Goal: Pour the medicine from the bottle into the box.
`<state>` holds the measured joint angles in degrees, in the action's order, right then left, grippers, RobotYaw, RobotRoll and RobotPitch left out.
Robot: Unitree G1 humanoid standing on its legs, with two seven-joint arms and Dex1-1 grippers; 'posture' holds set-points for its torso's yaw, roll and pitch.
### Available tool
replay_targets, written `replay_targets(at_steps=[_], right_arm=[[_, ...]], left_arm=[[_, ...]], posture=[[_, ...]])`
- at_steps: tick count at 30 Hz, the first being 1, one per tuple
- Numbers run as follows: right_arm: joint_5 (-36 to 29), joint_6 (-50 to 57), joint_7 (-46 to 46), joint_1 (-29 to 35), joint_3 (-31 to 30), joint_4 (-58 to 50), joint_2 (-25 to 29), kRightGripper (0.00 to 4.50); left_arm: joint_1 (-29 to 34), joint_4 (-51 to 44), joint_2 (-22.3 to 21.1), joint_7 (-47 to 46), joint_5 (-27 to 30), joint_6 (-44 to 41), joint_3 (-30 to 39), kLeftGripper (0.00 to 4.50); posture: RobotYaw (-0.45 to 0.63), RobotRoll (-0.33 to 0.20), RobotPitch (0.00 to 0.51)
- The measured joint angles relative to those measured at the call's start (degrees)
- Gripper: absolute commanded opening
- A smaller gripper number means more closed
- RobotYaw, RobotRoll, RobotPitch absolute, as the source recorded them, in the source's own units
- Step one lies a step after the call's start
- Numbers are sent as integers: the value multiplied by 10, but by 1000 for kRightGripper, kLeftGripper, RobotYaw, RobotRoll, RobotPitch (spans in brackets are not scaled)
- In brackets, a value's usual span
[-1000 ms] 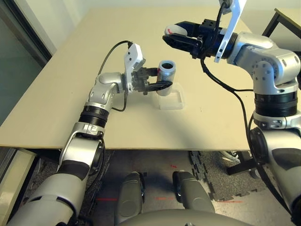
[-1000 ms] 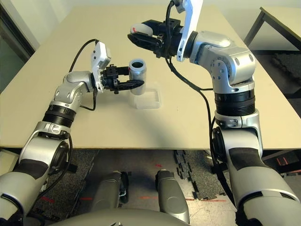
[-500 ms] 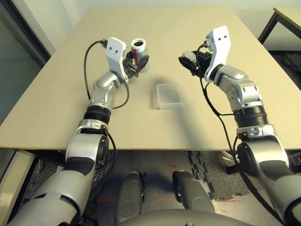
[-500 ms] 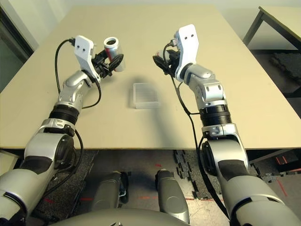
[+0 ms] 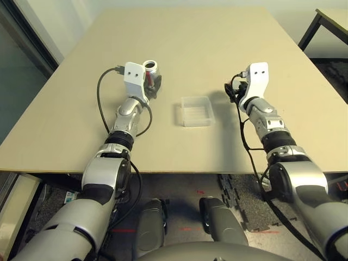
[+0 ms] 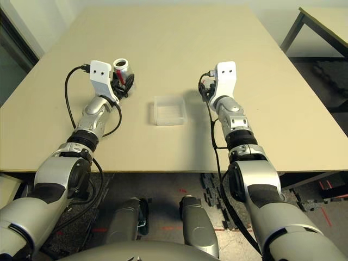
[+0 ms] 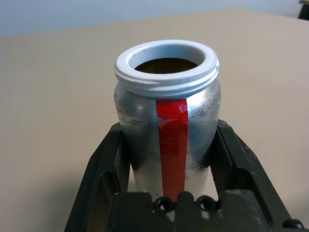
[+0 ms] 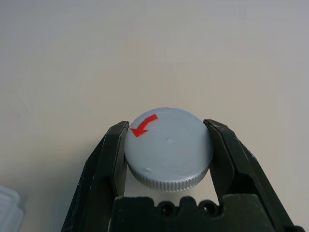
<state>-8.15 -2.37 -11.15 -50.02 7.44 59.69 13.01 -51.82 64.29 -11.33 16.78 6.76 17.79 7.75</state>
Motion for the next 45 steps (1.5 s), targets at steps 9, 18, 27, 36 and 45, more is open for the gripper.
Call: replay_targets(at_steps=[9, 18, 27, 36, 45], right_arm=[[2, -21, 0, -10, 3, 38, -14, 2582], [2, -21, -1, -13, 5, 48, -14, 4500], [-2, -17, -18, -13, 11, 39, -6, 4500], [-53, 169, -151, 100, 9, -260, 70, 4500], [-123, 377, -334, 205, -32, -540, 219, 4500]], left_arm=[[6, 3, 0, -10, 0, 0, 8, 2513], [6, 3, 0, -10, 0, 0, 8, 2513], [6, 3, 0, -9, 0, 0, 8, 2513], [0, 9, -14, -5, 0, 0, 14, 2513], [-44, 32, -39, 2, -14, 0, 11, 2513]], posture=[[-112, 0, 81], [-120, 0, 76], [-119, 0, 71], [-142, 0, 77], [-158, 0, 79]])
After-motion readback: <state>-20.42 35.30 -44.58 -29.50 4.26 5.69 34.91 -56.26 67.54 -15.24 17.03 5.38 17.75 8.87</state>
